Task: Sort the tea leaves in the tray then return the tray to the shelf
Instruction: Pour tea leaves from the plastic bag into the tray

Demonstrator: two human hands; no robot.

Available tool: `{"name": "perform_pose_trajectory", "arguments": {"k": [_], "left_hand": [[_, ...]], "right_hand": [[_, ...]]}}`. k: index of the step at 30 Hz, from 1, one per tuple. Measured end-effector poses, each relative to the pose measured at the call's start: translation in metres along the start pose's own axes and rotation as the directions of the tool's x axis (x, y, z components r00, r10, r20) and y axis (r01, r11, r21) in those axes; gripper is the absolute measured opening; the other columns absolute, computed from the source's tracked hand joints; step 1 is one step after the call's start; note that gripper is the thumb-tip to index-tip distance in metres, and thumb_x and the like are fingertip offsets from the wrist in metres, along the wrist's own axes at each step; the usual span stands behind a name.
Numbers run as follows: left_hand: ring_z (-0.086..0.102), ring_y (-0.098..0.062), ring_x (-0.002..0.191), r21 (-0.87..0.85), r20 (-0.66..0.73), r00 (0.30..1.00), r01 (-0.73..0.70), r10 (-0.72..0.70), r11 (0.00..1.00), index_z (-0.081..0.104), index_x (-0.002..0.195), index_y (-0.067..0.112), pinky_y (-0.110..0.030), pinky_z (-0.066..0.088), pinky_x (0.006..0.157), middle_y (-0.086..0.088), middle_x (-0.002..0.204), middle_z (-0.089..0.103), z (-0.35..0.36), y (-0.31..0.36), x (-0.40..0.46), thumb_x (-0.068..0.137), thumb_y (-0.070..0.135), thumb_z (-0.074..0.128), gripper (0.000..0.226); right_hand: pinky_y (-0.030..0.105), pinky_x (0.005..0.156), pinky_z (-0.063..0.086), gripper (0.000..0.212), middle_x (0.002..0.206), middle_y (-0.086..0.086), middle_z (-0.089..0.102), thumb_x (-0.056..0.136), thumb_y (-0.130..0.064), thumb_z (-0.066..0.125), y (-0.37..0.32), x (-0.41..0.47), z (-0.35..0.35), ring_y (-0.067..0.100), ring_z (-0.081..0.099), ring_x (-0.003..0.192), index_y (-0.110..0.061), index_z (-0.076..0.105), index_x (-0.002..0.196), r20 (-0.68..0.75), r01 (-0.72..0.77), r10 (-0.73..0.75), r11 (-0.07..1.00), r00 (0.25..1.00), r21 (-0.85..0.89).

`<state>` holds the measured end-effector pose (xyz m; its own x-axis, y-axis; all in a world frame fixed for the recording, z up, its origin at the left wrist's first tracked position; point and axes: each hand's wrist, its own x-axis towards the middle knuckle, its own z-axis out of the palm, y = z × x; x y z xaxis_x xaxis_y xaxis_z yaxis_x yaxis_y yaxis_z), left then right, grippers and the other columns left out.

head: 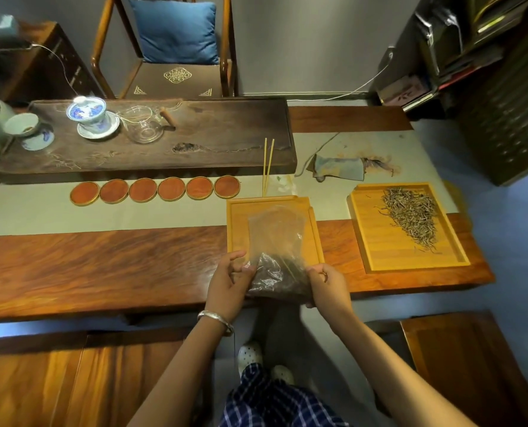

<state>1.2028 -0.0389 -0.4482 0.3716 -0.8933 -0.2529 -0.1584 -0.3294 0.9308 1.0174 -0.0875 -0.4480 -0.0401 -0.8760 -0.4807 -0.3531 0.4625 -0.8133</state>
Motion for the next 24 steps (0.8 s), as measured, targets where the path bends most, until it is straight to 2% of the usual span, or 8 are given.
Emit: {"name": "perform_pose_trajectory", "arguments": {"k": [2,5,9,11,16,18,22,24], "left_hand": [[0.061,-0.013,0.069,-0.018,-0.017,1.0,-0.024,0.024,1.0,0.054,0.118,0.016,-0.021,0.051,0.059,-0.005,0.084,0.062,-0.002,0.001,0.001,0.088,0.018,0.063,0.032],[0.06,-0.005,0.061,-0.006,-0.043,0.997,-0.057,0.057,0.998,0.055,0.116,0.018,-0.016,0.05,0.053,-0.01,0.087,0.064,-0.004,0.002,0.004,0.089,0.021,0.062,0.029],[0.065,-0.022,0.075,0.009,-0.043,0.998,-0.055,0.055,0.998,0.055,0.116,0.019,-0.039,0.056,0.069,-0.009,0.087,0.065,-0.003,0.005,0.008,0.088,0.021,0.062,0.029],[0.067,-0.025,0.078,-0.023,-0.038,0.998,-0.054,0.053,0.998,0.055,0.116,0.019,-0.043,0.057,0.073,-0.01,0.089,0.067,-0.002,0.008,0.009,0.088,0.022,0.063,0.029],[0.067,-0.011,0.068,-0.121,-0.078,0.995,-0.078,0.069,0.99,0.057,0.111,0.021,-0.026,0.057,0.063,-0.012,0.084,0.067,-0.005,0.016,0.011,0.082,0.031,0.069,0.032],[0.066,-0.009,0.067,-0.121,-0.078,0.994,-0.084,0.075,0.989,0.057,0.109,0.023,-0.027,0.056,0.063,-0.011,0.083,0.067,-0.006,0.02,0.013,0.08,0.035,0.07,0.034],[0.062,-0.025,0.065,-0.091,-0.092,0.989,-0.128,0.12,0.988,0.057,0.107,0.027,-0.046,0.054,0.064,-0.014,0.081,0.066,-0.008,0.026,0.015,0.083,0.028,0.069,0.027],[0.06,-0.038,0.066,-0.089,-0.112,0.98,-0.173,0.162,0.981,0.059,0.107,0.026,-0.048,0.054,0.063,-0.011,0.081,0.067,-0.008,0.028,0.016,0.081,0.03,0.068,0.028]], "right_hand": [[0.032,0.048,0.057,0.013,0.081,0.003,0.064,0.091,-0.026,0.054,-0.003,0.0,-0.001,0.018,0.065,0.07,-0.018,0.062,0.086,0.007,0.028,-0.028,0.999,1.0,0.04],[0.031,0.052,0.056,0.011,0.077,0.0,0.067,0.092,-0.029,0.056,-0.007,-0.001,-0.005,0.009,0.063,0.055,-0.021,0.063,0.095,0.033,0.053,-0.055,0.997,0.998,0.055],[0.022,0.053,0.053,0.018,0.081,-0.001,0.067,0.089,-0.025,0.062,-0.011,-0.003,-0.009,0.004,0.063,0.06,-0.018,0.058,0.105,0.051,0.091,-0.099,0.986,0.994,0.139],[0.023,0.059,0.052,0.021,0.071,-0.005,0.064,0.089,-0.018,0.063,-0.014,-0.004,-0.011,0.004,0.061,0.061,-0.015,0.056,0.109,0.034,0.126,-0.136,0.971,0.99,0.204],[0.013,0.065,0.049,0.021,0.067,-0.009,0.063,0.088,-0.002,0.061,-0.018,-0.001,-0.013,0.002,0.059,0.066,-0.013,0.057,0.105,-0.014,0.226,-0.233,0.927,0.972,0.3],[0.014,0.066,0.048,0.022,0.067,-0.007,0.062,0.087,0.0,0.06,-0.021,0.001,-0.014,0.004,0.057,0.066,-0.009,0.057,0.107,-0.019,0.245,-0.251,0.918,0.968,0.311],[0.01,0.059,0.047,0.02,0.064,-0.013,0.065,0.088,-0.001,0.059,-0.028,0.003,-0.017,-0.001,0.059,0.063,-0.012,0.057,0.105,-0.031,0.297,-0.302,0.907,0.953,0.3],[0.007,0.057,0.046,0.019,0.067,-0.018,0.066,0.088,-0.002,0.059,-0.032,0.003,-0.018,-0.008,0.059,0.063,-0.012,0.057,0.104,-0.051,0.343,-0.343,0.899,0.938,0.271]]}}
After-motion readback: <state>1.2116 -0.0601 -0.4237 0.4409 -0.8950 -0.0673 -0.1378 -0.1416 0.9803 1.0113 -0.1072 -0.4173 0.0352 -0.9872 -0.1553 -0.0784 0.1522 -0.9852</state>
